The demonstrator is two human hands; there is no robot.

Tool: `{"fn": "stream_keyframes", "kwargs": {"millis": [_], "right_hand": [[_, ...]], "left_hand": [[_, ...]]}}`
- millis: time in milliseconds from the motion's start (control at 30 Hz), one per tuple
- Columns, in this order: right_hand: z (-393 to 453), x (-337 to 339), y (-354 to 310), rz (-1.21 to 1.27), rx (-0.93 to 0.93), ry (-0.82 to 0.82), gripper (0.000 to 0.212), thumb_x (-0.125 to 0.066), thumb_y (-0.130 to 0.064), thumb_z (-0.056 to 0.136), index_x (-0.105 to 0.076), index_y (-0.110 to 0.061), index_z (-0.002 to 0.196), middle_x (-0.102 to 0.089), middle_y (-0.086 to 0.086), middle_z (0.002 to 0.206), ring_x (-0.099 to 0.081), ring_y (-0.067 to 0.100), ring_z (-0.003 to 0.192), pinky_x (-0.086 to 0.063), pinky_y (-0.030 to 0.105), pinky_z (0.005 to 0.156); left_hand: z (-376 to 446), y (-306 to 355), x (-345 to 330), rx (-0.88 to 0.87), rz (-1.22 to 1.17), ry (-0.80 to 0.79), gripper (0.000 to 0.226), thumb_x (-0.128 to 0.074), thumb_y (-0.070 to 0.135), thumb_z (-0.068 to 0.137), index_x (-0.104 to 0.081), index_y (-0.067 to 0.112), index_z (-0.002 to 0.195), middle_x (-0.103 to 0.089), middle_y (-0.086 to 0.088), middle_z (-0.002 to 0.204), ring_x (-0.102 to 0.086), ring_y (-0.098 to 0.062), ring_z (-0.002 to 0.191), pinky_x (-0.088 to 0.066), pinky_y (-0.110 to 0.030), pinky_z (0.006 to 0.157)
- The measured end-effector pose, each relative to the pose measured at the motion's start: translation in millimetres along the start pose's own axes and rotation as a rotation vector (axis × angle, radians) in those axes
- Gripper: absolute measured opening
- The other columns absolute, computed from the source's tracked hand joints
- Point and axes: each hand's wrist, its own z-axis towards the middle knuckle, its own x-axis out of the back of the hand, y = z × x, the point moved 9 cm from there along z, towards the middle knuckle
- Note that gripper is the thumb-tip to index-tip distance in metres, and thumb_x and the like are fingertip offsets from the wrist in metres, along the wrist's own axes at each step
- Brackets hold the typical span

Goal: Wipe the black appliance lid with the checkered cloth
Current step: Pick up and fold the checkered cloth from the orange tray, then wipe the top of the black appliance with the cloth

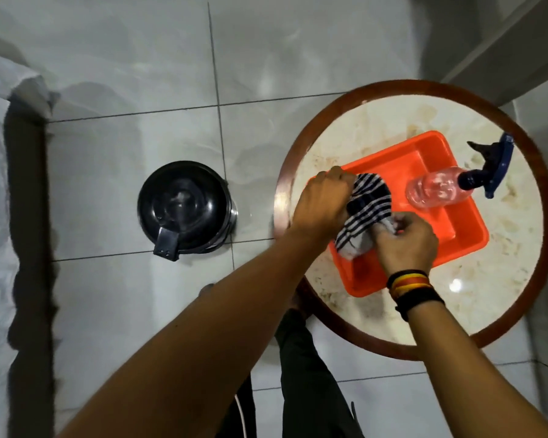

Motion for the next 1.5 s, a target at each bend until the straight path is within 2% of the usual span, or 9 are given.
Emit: {"fn": "stream_keyframes", "kwargs": {"millis": [200, 400, 600, 767, 900, 1033, 1167, 1300, 1500], "right_hand": [[-47, -10, -107, 0.125, 0.192, 0.032, 0.024, -0.066, -0.024, 0.072, -0.076, -0.015, 0.093, -0.071, 0.013, 0.094, -0.065, 0.030, 0.087, -0.043, 0.028, 0.072], [-105, -75, -208, 0.113, 0.354, -0.075, 0.025, -0.069, -0.017, 0.073, -0.076, -0.018, 0.097, -0.072, 0.012, 0.100, -0.066, 0.028, 0.095, -0.043, 0.025, 0.079], [-141, -191, -227, -0.186, 0.475, -0.279, 0.024, -0.069, -0.014, 0.076, -0.076, -0.020, 0.098, -0.072, 0.011, 0.104, -0.068, 0.032, 0.093, -0.056, 0.033, 0.083], [-131, -287, -215, -0.360, 0.542, -0.396, 0.021, -0.066, -0.012, 0.075, -0.077, -0.017, 0.093, -0.076, 0.015, 0.104, -0.070, 0.036, 0.101, -0.059, 0.040, 0.090], [-115, -344, -222, -0.427, 0.611, -0.427, 0.023, -0.067, -0.012, 0.079, -0.079, -0.015, 0.099, -0.077, 0.014, 0.110, -0.069, 0.035, 0.107, -0.056, 0.038, 0.098], [-106, -403, -224, -0.453, 0.676, -0.466, 0.026, -0.069, -0.015, 0.083, -0.076, -0.014, 0.108, -0.073, 0.014, 0.119, -0.066, 0.034, 0.115, -0.053, 0.037, 0.103], [-115, -429, -221, -0.429, 0.718, -0.426, 0.047, -0.059, -0.015, 0.091, -0.055, -0.011, 0.138, -0.049, 0.016, 0.145, -0.046, 0.036, 0.135, -0.041, 0.043, 0.112], [-145, -462, -194, -0.501, 0.810, -0.493, 0.076, -0.049, -0.043, 0.100, -0.017, -0.010, 0.161, -0.006, 0.016, 0.172, -0.006, 0.034, 0.159, -0.014, 0.050, 0.127], [-152, -495, -153, -0.697, 0.927, -0.459, 0.079, -0.029, -0.057, 0.102, 0.001, -0.017, 0.164, 0.010, 0.011, 0.172, 0.012, 0.033, 0.158, 0.006, 0.061, 0.126]], "left_hand": [[-35, -79, 94, 0.146, -0.190, 0.173, 0.026, -0.064, 0.015, 0.100, -0.066, 0.009, 0.125, -0.066, -0.012, 0.119, -0.066, -0.034, 0.105, -0.056, -0.048, 0.089], [-107, -188, 152, 0.368, -0.287, 0.264, 0.024, -0.064, 0.023, 0.102, -0.068, 0.008, 0.121, -0.068, -0.011, 0.115, -0.067, -0.027, 0.103, -0.056, -0.042, 0.090], [-185, -291, 89, 0.758, -0.507, 0.141, 0.035, -0.075, 0.023, 0.095, -0.067, 0.010, 0.126, -0.072, -0.008, 0.125, -0.068, -0.026, 0.116, -0.056, -0.038, 0.100], [-221, -336, 9, 1.003, -0.763, 0.147, 0.050, -0.084, 0.020, 0.087, -0.058, 0.012, 0.129, -0.069, -0.009, 0.127, -0.067, -0.027, 0.117, -0.057, -0.039, 0.095], [-217, -365, -29, 1.007, -0.727, 0.127, 0.057, -0.084, 0.019, 0.086, -0.053, 0.010, 0.133, -0.067, -0.011, 0.130, -0.067, -0.031, 0.118, -0.059, -0.049, 0.099], [-217, -398, -57, 0.966, -0.466, 0.139, 0.055, -0.080, 0.022, 0.090, -0.054, 0.010, 0.137, -0.065, -0.012, 0.133, -0.063, -0.032, 0.123, -0.056, -0.046, 0.104], [-223, -421, -62, 0.902, -0.164, 0.138, 0.080, -0.081, 0.023, 0.086, -0.039, 0.010, 0.153, -0.046, -0.014, 0.151, -0.043, -0.033, 0.140, -0.039, -0.043, 0.117], [-223, -443, -93, 0.874, -0.180, -0.028, 0.148, -0.092, 0.054, 0.066, 0.007, 0.002, 0.164, 0.012, -0.023, 0.172, 0.014, -0.041, 0.160, -0.001, -0.055, 0.129], [-221, -463, -122, 0.929, -0.309, -0.038, 0.169, -0.098, 0.055, 0.054, 0.022, 0.003, 0.161, 0.032, -0.026, 0.167, 0.029, -0.045, 0.155, 0.008, -0.063, 0.125]]}}
